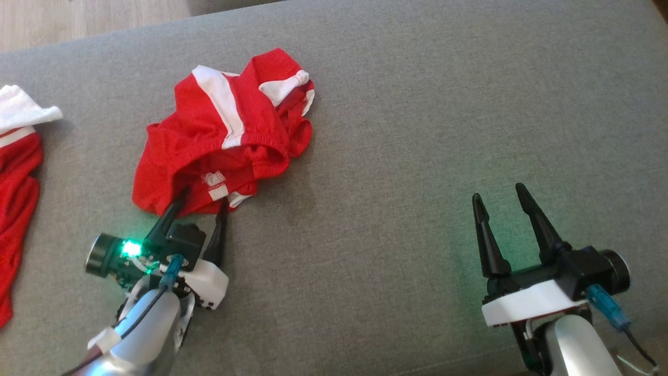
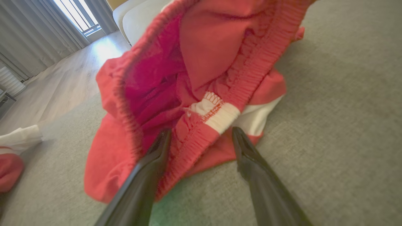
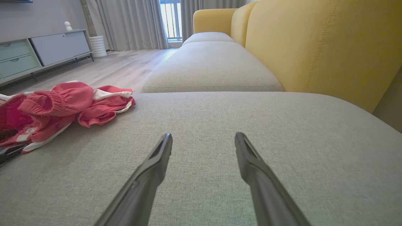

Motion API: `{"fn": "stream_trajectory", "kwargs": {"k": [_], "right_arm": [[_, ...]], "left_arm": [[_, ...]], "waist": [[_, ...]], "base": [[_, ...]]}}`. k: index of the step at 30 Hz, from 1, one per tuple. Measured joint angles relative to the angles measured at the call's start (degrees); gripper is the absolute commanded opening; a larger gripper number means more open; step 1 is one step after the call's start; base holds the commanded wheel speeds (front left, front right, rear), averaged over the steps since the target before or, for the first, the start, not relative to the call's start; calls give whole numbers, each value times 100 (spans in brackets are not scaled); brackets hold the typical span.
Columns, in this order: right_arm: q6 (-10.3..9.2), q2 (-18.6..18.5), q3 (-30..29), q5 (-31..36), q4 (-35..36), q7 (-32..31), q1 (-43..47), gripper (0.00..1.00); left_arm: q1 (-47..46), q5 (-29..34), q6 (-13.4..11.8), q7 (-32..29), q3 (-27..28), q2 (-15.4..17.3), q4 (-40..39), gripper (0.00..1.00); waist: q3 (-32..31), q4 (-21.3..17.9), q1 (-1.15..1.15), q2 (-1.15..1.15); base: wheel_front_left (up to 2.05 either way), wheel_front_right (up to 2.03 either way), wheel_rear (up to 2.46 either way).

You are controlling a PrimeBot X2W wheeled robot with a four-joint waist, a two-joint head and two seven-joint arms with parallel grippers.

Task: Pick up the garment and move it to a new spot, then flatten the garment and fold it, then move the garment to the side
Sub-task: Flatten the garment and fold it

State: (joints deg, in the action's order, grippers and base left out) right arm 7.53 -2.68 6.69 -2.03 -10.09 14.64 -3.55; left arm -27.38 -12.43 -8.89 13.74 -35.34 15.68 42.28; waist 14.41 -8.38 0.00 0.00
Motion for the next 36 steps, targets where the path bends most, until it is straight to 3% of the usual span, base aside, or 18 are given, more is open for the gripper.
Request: {"fn": "stream_trajectory", "kwargs": {"k": [11, 12, 14, 16, 22, 23, 24, 25, 28, 31, 32, 34, 36], "right_arm": [[0, 0, -4, 0, 5, 0, -59, 100], [0, 0, -4, 0, 4, 0, -59, 100], [0, 0, -2, 0, 3, 0, -59, 100], [0, 0, 3, 0, -7, 0, -58, 100], [0, 0, 13, 0, -30, 0, -58, 100], [0, 0, 16, 0, -34, 0, -58, 100], [0, 0, 22, 0, -43, 0, -58, 100], [0, 0, 27, 0, -56, 0, -58, 100], [0, 0, 40, 0, -93, 0, -55, 100], [0, 0, 46, -1, -121, 0, -49, 100], [0, 0, 46, -1, -121, 0, -49, 100], [0, 0, 69, -22, -149, 0, -43, 100], [0, 0, 120, -99, -165, 0, -37, 100]], "left_arm": [[-289, 143, 9, 73, -164, -21, 249, 100], [-289, 155, 9, 73, -171, -21, 250, 90], [-289, 200, 19, 80, -197, -20, 250, 49], [-288, 255, 41, 80, -240, -14, 233, 43], [-288, 463, 67, 80, -412, 10, 153, 45], [-288, 491, 67, 80, -428, 15, 151, 36], [-288, 512, 74, 79, -460, 24, 144, 10], [-289, 537, 103, 80, -509, 32, 138, 0], [-288, 457, 420, 80, -555, -2, 148, 0], [-289, 76, 973, -18, -552, -143, 141, 0], [-289, 76, 973, -18, -552, -143, 141, 0], [-292, -272, 1360, -235, -542, -281, 44, 0], [-323, -726, 1549, -564, -526, -424, -189, 0]], "waist": [[48, 31, 0, 0], [41, 31, 0, 0], [29, 29, 0, 0], [15, 23, 0, 0], [-10, 14, 0, 0], [-16, 12, 0, 0], [-23, 9, 0, 0], [-32, 4, 0, 0], [-93, -15, 0, 0], [-202, -41, 0, 0], [-202, -41, 0, 0], [-287, -65, 0, 0], [-375, -105, -1, 0]], "base": [[0, 0, 0], [0, 0, 0], [0, 0, 0], [0, 0, 0], [0, 0, 0], [0, 0, 0], [0, 0, 0], [0, 0, 0], [0, 0, 0], [0, 0, 0], [0, 0, 0], [0, 0, 0], [0, 0, 0]]}}
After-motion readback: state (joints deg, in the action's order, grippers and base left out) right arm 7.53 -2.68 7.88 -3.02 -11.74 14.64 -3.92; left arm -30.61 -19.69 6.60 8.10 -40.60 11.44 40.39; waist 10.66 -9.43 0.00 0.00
